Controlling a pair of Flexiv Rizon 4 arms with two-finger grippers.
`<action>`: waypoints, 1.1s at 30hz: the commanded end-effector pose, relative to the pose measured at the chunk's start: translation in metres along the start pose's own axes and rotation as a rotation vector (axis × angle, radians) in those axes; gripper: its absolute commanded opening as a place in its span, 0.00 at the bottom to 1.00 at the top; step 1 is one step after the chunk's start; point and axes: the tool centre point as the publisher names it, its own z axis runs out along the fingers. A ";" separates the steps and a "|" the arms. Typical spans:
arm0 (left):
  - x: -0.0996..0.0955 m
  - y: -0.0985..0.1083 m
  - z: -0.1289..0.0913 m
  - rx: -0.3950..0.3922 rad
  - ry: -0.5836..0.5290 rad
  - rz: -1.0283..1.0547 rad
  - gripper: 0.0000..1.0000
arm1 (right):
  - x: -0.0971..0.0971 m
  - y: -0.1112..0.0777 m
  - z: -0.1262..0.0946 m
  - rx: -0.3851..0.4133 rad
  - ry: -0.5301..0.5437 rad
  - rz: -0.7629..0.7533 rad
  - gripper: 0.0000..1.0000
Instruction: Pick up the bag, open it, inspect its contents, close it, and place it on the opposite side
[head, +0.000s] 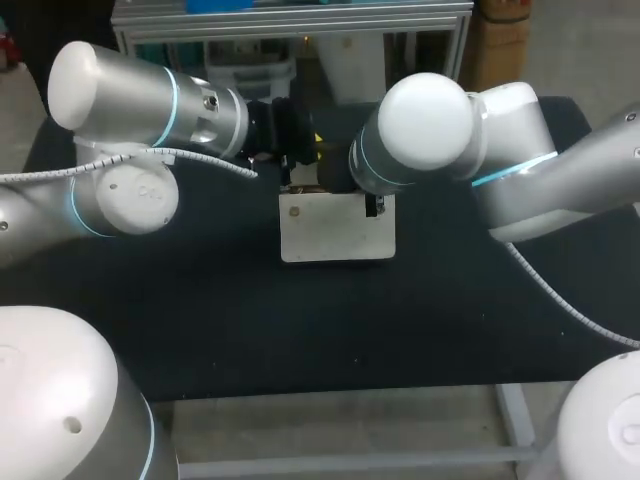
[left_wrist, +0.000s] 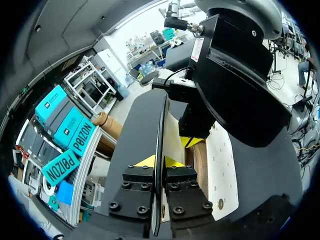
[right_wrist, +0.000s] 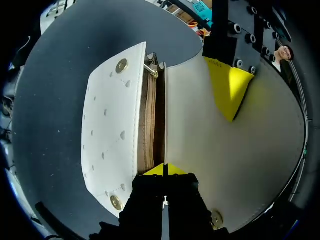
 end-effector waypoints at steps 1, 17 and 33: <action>0.001 -0.001 0.003 -0.015 -0.029 -0.018 0.00 | 0.008 0.003 -0.003 0.018 0.006 -0.004 0.00; -0.011 0.008 -0.005 0.010 -0.077 -0.114 0.00 | 0.032 -0.002 -0.006 0.025 0.048 -0.011 0.00; -0.009 0.008 -0.007 0.034 -0.054 -0.109 0.00 | 0.043 0.005 -0.002 -0.001 0.164 -0.067 0.00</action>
